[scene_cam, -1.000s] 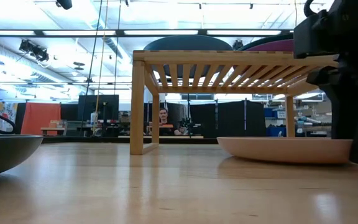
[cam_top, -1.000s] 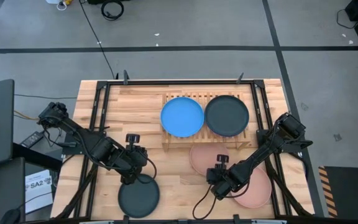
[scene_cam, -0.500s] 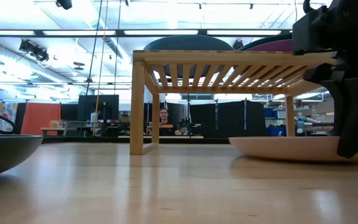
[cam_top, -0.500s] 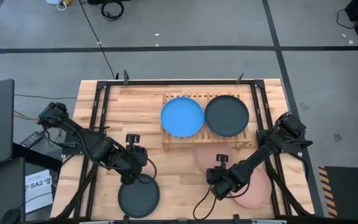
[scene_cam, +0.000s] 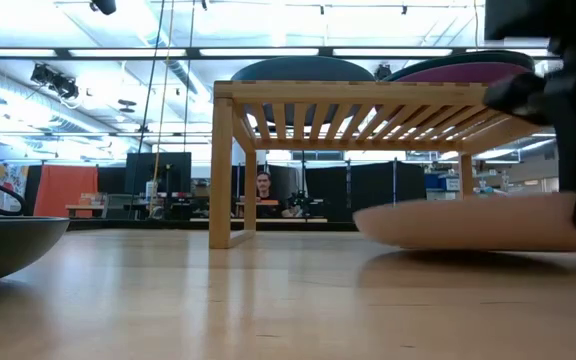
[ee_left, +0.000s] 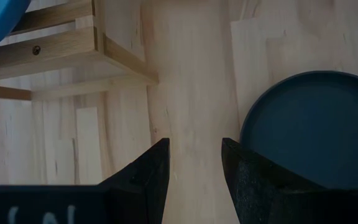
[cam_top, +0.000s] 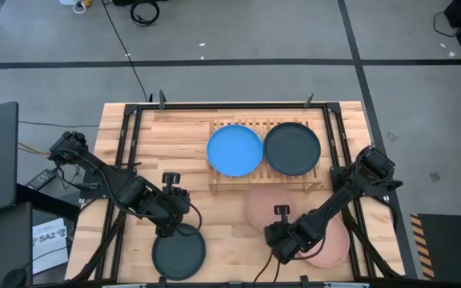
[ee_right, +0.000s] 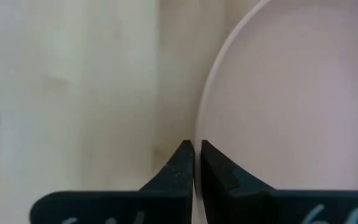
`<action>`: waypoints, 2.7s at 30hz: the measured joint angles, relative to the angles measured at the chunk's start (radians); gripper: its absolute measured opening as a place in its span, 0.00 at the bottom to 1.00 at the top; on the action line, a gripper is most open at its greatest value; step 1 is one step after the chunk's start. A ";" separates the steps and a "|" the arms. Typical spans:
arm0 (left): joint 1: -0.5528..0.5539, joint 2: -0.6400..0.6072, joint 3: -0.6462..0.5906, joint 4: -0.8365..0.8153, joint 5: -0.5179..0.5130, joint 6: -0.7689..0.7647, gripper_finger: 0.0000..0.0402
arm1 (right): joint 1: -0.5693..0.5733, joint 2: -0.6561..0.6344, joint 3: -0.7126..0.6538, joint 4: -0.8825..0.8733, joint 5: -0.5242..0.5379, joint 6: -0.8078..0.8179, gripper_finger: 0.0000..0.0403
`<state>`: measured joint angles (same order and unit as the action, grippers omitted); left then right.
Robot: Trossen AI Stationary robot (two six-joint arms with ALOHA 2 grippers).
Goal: Place and stack plates onto a shelf
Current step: Stack the left brown plate on top of the blue plate on the shelf
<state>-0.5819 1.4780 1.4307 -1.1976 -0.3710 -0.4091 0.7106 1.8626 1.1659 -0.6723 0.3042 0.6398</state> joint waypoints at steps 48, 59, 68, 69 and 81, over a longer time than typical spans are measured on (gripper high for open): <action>0.064 0.000 0.001 0.245 0.272 -0.978 0.37 | -0.061 0.001 0.259 0.231 0.004 -1.161 0.04; 0.089 0.000 0.001 0.218 0.290 -1.022 0.37 | -0.066 0.001 0.259 0.245 0.118 -1.298 0.04; 0.089 0.000 0.001 0.174 0.292 -1.023 0.37 | -0.067 0.001 0.259 0.306 0.160 -1.352 0.04; 0.089 0.000 0.001 0.173 0.293 -1.022 0.37 | -0.066 0.001 0.259 0.306 0.159 -1.351 0.04; 0.089 0.001 0.001 0.178 0.294 -1.020 0.23 | -0.067 0.001 0.259 0.306 0.151 -1.351 0.06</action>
<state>-0.4934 1.4792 1.4315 -1.0195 -0.0765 -1.4288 0.6434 1.8637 1.4254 -0.3664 0.4554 -0.7109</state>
